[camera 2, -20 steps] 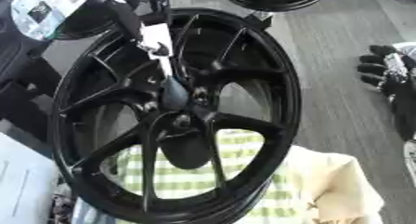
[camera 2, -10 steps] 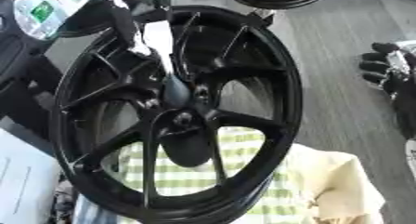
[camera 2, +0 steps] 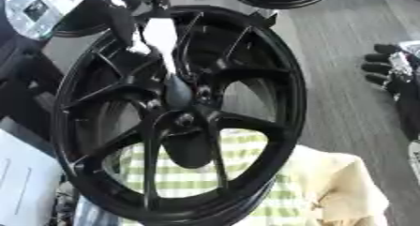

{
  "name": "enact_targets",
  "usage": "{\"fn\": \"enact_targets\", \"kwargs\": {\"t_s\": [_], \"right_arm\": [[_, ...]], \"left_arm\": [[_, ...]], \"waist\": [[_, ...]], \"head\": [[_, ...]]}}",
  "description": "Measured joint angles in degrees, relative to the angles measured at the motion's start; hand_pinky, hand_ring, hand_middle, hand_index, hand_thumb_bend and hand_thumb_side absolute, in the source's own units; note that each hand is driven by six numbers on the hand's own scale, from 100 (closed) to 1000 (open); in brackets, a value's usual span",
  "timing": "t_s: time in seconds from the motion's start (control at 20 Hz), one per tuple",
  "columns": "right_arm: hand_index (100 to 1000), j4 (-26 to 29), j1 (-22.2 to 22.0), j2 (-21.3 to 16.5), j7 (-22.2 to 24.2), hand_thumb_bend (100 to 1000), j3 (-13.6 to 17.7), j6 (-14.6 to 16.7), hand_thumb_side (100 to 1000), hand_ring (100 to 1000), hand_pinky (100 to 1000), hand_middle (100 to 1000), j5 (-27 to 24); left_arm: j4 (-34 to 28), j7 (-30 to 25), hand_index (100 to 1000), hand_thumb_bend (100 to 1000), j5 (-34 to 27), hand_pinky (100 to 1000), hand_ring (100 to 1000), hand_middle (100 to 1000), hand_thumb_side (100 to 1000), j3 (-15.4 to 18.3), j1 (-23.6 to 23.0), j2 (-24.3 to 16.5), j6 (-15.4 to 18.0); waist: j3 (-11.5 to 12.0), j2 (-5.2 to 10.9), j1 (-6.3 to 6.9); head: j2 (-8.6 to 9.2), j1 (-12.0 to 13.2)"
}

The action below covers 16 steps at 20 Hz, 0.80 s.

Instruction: Pull the pin out of the wheel hub.

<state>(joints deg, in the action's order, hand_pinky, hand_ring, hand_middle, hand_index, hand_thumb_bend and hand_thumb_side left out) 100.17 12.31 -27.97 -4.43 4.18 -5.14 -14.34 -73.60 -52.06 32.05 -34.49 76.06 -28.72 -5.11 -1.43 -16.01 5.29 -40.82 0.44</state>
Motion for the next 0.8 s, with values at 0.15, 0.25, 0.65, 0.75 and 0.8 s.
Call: {"fn": "enact_targets", "kwargs": {"t_s": [0.15, 0.25, 0.65, 0.75, 0.8], "right_arm": [[830, 0.0, -0.05, 0.0, 0.0, 100, 0.0, -0.01, 792, 788, 828, 734, 0.0], [830, 0.0, -0.11, 0.0, -0.01, 100, 0.01, 0.0, 792, 788, 828, 734, 0.0], [830, 0.0, -0.3, -0.01, -0.34, 100, 0.37, 0.01, 791, 788, 829, 735, 0.0], [830, 0.0, -0.41, -0.01, -0.52, 100, 0.5, 0.03, 791, 788, 829, 735, 0.01], [830, 0.0, -0.52, -0.01, -0.61, 100, 0.66, 0.09, 790, 788, 829, 735, 0.03]], "left_arm": [[-3.91, 0.04, 399, 260, -1.29, 882, 780, 680, 226, 2.8, 0.01, -1.54, -1.21], [-6.87, 0.53, 395, 229, -2.4, 879, 778, 677, 213, 5.35, -0.01, -2.69, -2.16], [-17.91, 7.93, 382, 203, -7.76, 870, 769, 662, 170, 16.49, -6.64, -11.1, -8.07], [-19.77, 10.07, 382, 193, -8.3, 868, 769, 662, 165, 18.91, -10.21, -14.88, -9.42], [-20.67, 11.3, 381, 185, -8.46, 866, 768, 661, 163, 20.3, -12.39, -16.97, -10.1]], "waist": [[0.14, 0.0, 0.0], [0.33, 0.0, 0.0], [1.27, -0.07, 0.02], [1.56, -0.18, 0.06], [1.63, -0.29, 0.07]], "head": [[-0.24, -0.08], [-0.38, -0.29], [-0.39, -2.27], [-0.39, -2.69], [-0.39, -2.88]]}}
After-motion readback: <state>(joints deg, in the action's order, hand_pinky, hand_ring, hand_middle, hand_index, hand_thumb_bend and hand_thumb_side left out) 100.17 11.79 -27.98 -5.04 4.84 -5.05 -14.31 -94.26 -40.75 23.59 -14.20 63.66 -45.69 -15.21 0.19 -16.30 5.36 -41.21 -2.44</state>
